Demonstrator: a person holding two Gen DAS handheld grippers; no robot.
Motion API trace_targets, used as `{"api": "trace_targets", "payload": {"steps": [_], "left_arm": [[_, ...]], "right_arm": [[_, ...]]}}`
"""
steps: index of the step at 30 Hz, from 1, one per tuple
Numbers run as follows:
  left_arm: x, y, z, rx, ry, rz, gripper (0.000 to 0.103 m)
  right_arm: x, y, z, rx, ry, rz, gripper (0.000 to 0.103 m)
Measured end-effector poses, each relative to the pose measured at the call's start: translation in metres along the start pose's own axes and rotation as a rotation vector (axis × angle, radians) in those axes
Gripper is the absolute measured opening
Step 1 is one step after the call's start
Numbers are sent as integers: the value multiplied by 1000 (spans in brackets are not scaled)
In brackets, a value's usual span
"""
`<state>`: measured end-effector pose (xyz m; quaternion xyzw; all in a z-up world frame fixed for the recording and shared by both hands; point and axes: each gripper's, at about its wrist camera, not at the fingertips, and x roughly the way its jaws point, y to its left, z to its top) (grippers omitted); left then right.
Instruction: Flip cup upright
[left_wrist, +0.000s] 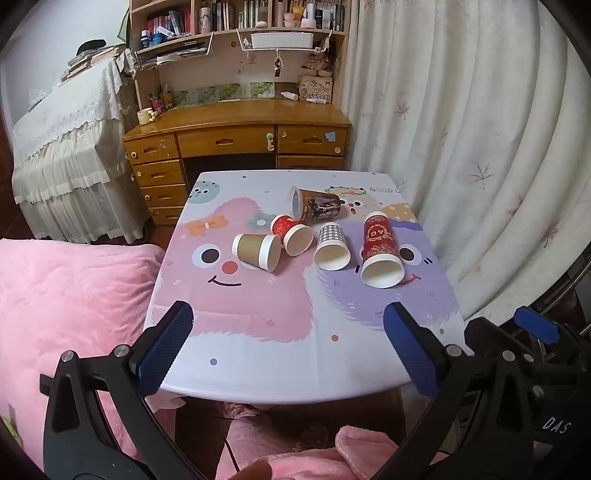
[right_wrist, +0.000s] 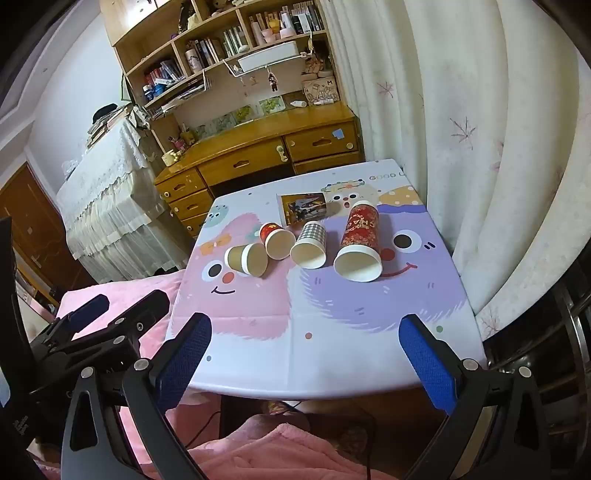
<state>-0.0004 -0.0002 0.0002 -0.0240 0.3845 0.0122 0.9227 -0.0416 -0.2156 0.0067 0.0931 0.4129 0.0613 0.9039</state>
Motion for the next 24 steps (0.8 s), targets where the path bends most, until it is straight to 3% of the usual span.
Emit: {"api": "trace_targets", "payload": {"steps": [24], "left_arm": [[0, 1, 2, -7, 9, -4, 102]], "right_arm": [[-1, 0, 0, 2, -4, 0, 103]]}}
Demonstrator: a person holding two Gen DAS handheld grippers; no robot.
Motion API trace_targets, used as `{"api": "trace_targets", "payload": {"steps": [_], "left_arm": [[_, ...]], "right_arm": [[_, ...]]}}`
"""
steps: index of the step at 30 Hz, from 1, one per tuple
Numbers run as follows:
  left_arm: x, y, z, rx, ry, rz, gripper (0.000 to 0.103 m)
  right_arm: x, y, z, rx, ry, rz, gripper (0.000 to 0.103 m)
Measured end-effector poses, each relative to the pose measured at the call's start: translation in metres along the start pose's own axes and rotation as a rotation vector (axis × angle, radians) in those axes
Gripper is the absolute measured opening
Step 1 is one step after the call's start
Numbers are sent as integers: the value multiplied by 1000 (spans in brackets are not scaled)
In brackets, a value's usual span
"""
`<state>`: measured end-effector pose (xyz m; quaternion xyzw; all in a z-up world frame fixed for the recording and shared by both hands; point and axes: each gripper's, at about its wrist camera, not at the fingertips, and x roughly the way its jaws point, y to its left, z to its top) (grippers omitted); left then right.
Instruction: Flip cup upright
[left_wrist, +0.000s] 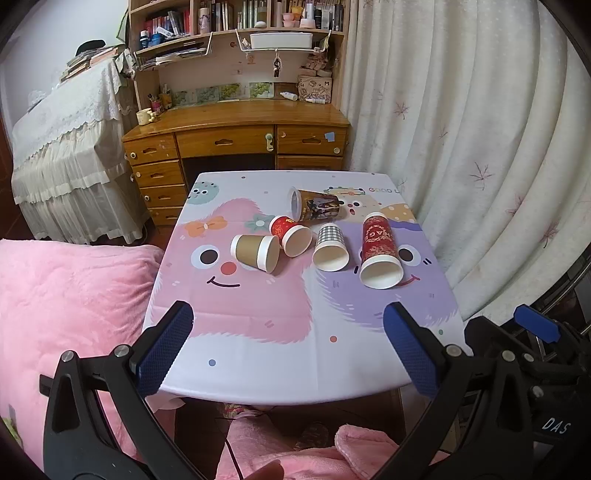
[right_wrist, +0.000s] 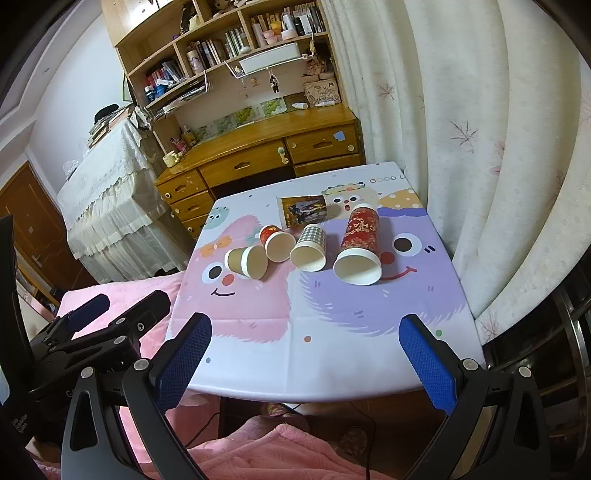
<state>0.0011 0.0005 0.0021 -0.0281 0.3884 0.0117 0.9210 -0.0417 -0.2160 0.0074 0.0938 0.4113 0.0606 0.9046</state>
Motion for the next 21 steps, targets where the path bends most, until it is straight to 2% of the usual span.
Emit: {"api": "trace_targets", "payload": {"steps": [21], "left_arm": [[-9, 16, -15, -60, 7, 55, 102]], "right_arm": [[7, 4, 3, 11, 12, 23, 103]]}}
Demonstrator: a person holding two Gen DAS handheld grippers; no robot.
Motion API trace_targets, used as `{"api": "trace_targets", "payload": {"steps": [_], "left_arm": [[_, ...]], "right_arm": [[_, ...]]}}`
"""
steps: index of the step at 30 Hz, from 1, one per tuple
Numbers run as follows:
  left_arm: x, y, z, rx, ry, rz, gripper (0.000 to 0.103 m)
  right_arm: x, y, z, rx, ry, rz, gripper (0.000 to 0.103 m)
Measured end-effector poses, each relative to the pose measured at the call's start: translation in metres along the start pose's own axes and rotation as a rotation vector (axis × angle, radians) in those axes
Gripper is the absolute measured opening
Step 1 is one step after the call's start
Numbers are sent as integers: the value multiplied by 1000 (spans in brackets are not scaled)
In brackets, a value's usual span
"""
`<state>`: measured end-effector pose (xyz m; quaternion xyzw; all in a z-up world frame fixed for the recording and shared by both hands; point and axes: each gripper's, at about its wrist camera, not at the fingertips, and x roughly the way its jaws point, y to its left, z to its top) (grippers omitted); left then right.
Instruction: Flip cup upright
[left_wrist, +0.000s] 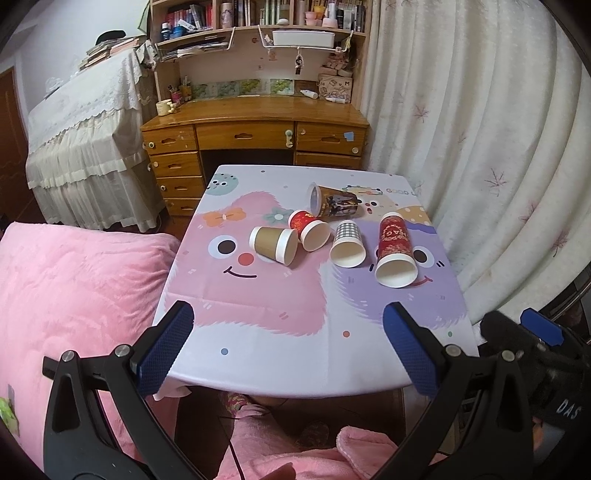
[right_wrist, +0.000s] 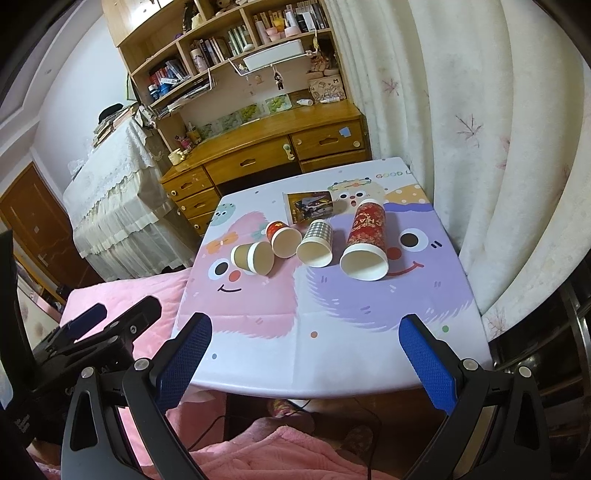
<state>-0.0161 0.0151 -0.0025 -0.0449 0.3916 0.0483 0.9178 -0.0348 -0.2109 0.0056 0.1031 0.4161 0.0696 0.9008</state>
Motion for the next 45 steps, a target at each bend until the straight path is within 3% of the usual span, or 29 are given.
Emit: {"api": "trace_targets", "payload": {"steps": [10, 15, 28, 34, 39, 42, 45], "left_arm": [[7, 16, -4, -41, 52, -16, 102], [18, 30, 0, -49, 75, -38, 102], [54, 74, 43, -39, 30, -274, 101], [90, 89, 69, 42, 73, -359, 101], [140, 94, 85, 207, 187, -422, 101], [166, 91, 85, 353, 192, -442, 101], [183, 83, 82, 539, 142, -431, 101]], "right_arm": [[13, -3, 4, 27, 17, 34, 103], [28, 14, 5, 3, 25, 15, 103], [56, 75, 21, -18, -59, -124, 103], [77, 93, 28, 44, -67, -218, 103], [111, 108, 29, 132, -49, -302, 103], [134, 114, 26, 148, -32, -367, 103], [158, 119, 15, 138, 13, -416, 103]]}}
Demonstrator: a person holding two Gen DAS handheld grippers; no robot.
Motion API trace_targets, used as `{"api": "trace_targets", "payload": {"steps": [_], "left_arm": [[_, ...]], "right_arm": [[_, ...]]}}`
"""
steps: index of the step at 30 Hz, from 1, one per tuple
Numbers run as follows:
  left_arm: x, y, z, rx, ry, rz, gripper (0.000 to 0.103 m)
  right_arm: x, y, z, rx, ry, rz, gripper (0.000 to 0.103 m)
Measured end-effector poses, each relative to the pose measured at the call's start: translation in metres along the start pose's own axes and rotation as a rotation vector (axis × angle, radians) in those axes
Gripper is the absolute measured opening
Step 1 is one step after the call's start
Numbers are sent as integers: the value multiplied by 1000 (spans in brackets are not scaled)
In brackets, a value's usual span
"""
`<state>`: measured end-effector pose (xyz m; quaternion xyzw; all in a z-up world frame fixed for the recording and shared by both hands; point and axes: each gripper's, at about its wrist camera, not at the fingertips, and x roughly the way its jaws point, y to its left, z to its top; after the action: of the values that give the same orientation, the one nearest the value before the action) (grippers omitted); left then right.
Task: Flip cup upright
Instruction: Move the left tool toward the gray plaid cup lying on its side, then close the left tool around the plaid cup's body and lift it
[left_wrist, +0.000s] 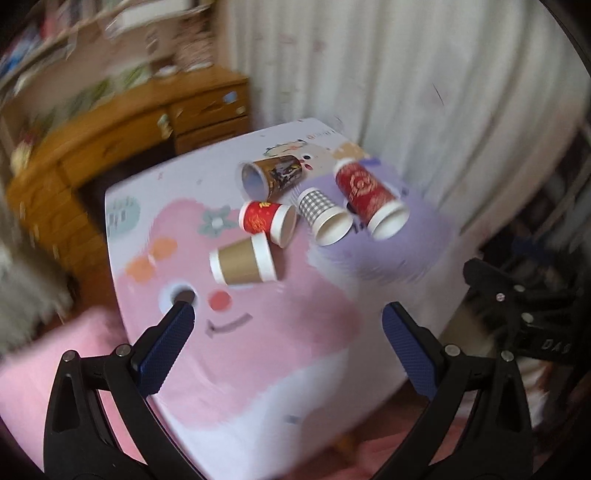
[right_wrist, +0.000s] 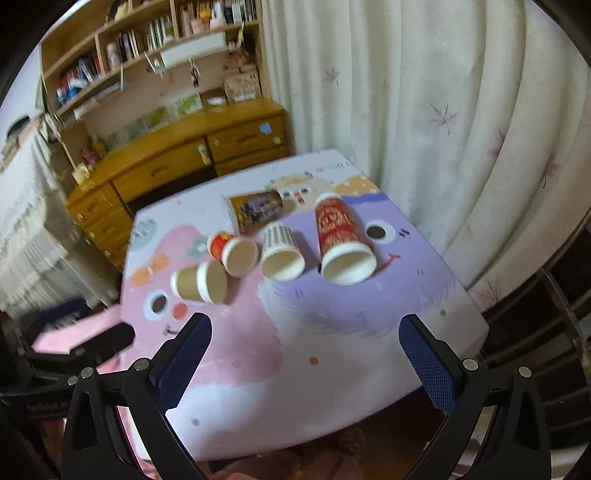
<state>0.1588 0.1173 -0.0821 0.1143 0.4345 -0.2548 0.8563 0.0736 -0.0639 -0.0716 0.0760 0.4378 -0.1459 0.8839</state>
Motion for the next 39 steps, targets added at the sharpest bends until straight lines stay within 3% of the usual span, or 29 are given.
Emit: {"api": "trace_targets", "payload": {"steps": [3, 7, 12, 18, 25, 30, 39], "left_arm": [[16, -6, 4, 188, -18, 39, 101], [31, -13, 13, 355, -29, 22, 100], [58, -29, 31, 543, -18, -11, 99], [103, -51, 60, 765, 39, 29, 90], [172, -74, 86, 1039, 96, 1, 89], [219, -92, 86, 1273, 121, -20, 89], [281, -120, 95, 1442, 227, -134, 89]], "right_arm": [[24, 11, -13, -26, 96, -3, 103], [48, 15, -28, -16, 171, 33, 103], [74, 6, -31, -19, 207, 35, 103], [104, -26, 1, -43, 195, 54, 103], [152, -42, 26, -337, 184, -9, 103], [189, -42, 24, -462, 249, 59, 103], [228, -57, 47, -384, 276, 164, 103]]}}
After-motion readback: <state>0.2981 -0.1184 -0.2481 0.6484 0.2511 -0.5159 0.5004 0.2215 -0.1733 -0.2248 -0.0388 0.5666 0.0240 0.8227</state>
